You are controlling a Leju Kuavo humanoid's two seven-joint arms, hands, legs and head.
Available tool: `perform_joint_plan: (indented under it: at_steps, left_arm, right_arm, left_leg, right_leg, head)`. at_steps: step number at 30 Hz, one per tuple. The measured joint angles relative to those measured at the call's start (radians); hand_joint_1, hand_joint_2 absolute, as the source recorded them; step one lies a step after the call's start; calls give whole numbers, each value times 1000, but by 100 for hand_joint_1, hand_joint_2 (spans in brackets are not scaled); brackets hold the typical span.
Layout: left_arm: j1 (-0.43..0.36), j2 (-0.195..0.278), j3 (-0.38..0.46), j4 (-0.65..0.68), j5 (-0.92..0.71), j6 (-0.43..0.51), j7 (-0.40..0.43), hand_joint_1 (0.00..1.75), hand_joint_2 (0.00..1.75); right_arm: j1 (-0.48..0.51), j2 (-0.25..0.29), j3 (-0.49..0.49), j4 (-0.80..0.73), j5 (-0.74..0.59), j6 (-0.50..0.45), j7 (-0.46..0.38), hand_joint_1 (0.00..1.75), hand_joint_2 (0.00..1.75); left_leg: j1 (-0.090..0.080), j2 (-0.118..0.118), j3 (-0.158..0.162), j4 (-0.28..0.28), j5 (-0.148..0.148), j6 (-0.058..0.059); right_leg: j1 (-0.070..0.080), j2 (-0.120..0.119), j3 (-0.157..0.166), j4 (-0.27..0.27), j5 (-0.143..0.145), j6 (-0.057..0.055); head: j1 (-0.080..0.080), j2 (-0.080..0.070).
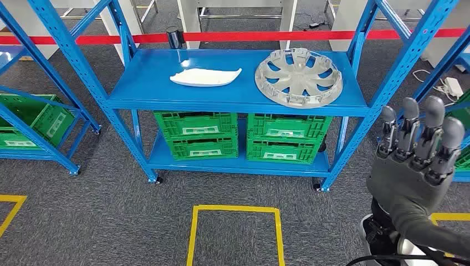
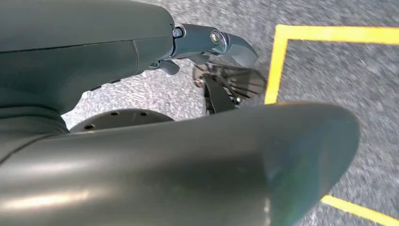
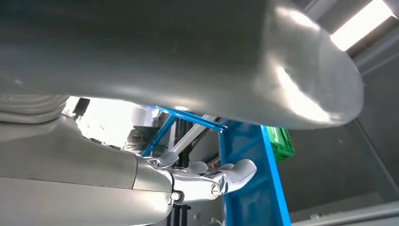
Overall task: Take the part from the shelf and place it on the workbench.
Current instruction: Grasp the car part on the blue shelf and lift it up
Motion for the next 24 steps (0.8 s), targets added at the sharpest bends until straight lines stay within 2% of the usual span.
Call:
perform_joint_plan:
  at_steps: [2,3,4,5,7,8,10,11,13,15,17,18,19,20,22,23,24]
  left_arm:
    - [1,0,0,0,0,0,0,0,0]
    - [2,0,0,0,0,0,0,0,0]
    - [3,1,0,0,0,0,0,0,0]
    - [4,1,0,0,-1,0,-1,0,0]
    - [5,2,0,0,-2,0,-1,0,0]
    - [5,2,0,1,-3,0,-2,0,0]
    - [1,2,0,2,-5,0,-3,0,0]
    - [1,1,1,2,-7,0,-3,0,0]
    - [3,1,1,3,-9,0,-4,0,0]
    - [4,1,1,3,-10,0,-5,0,0]
    - [4,1,2,3,-11,0,-5,0,0]
    - [4,1,2,3,-11,0,-5,0,0]
    - [6,0,2,3,-11,0,-5,0,0]
    - [7,0,2,3,-12,0,-5,0,0]
    - [8,0,2,3,-14,0,-4,0,0]
    - [7,0,2,3,-14,0,-4,0,0]
    - [7,0,2,3,-15,0,-4,0,0]
  right_arm:
    - [2,1,0,0,0,1,0,0,0]
    - [4,2,0,0,0,2,0,0,0]
    - [5,3,0,0,0,3,0,0,0]
    - [7,3,0,0,0,5,0,0,0]
    - [8,5,-1,0,1,8,0,0,0]
    - [8,6,-1,0,2,10,0,0,0]
    - [9,8,-2,0,3,12,1,0,0]
    - [11,9,-2,-1,3,14,1,0,0]
    - [14,9,-4,-2,5,15,1,0,0]
    - [13,9,-5,-3,5,15,0,0,0]
    - [13,9,-5,-3,6,15,0,0,0]
    - [16,9,-5,-3,6,16,0,0,0]
    - [18,9,-5,-3,5,16,0,0,0]
    - [19,9,-6,-3,5,17,0,0,0]
    - [21,9,-7,-3,5,18,0,0,0]
    - [21,9,-8,-3,5,18,0,0,0]
    - [20,9,-9,-3,5,19,1,0,0]
  left_leg:
    - [1,0,-40,58,-27,-4]
    - [2,0,-71,98,-41,-7]
    - [3,0,-87,107,-34,-9]
    - [4,0,-85,79,-5,-10]
    - [6,-1,-39,-53,86,-10]
    - [6,-1,-19,-112,109,-7]
    - [2,0,1,-162,112,9]
    - [0,1,1,-164,105,21]
    - [1,2,13,-167,115,40]
    - [1,3,25,-168,111,51]
    - [-2,4,28,-168,106,57]
    - [-4,5,29,-168,103,59]
    - [-6,6,32,-167,99,60]
    - [-8,7,38,-167,95,60]
    - [-11,8,53,-167,84,59]
    - [-13,8,60,-167,78,57]
    - [-14,8,65,-168,72,53]
  right_leg:
    - [0,6,2,0,-4,0]
    - [0,12,5,1,-8,0]
    - [-1,18,9,1,-12,2]
    - [-2,25,16,1,-17,4]
    - [-5,33,31,1,-27,11]
    - [-6,36,38,1,-32,16]
    - [-6,39,44,2,-37,30]
    - [-4,40,46,6,-36,38]
    - [-4,32,46,27,-38,51]
    - [-4,14,16,92,-72,56]
    - [-3,3,-55,209,-129,58]
    - [-2,3,-90,258,-146,59]
    - [-1,3,-113,281,-145,58]
    - [1,3,-117,267,-123,54]
    - [8,-1,-79,149,-36,39]
    - [13,-5,-56,89,-15,30]
    - [18,-8,-39,47,-14,24]
  head:
    - [-1,0]
    - [-1,0]
    - [-2,0]
    - [-3,0]
    - [-4,0]
    - [-5,0]
    - [-7,0]
    - [-7,0]
    - [-6,0]
    - [-2,0]
    - [2,0]
    - [3,0]
    - [4,0]
    - [4,0]
    - [6,0]
    - [7,0]
    - [8,0]
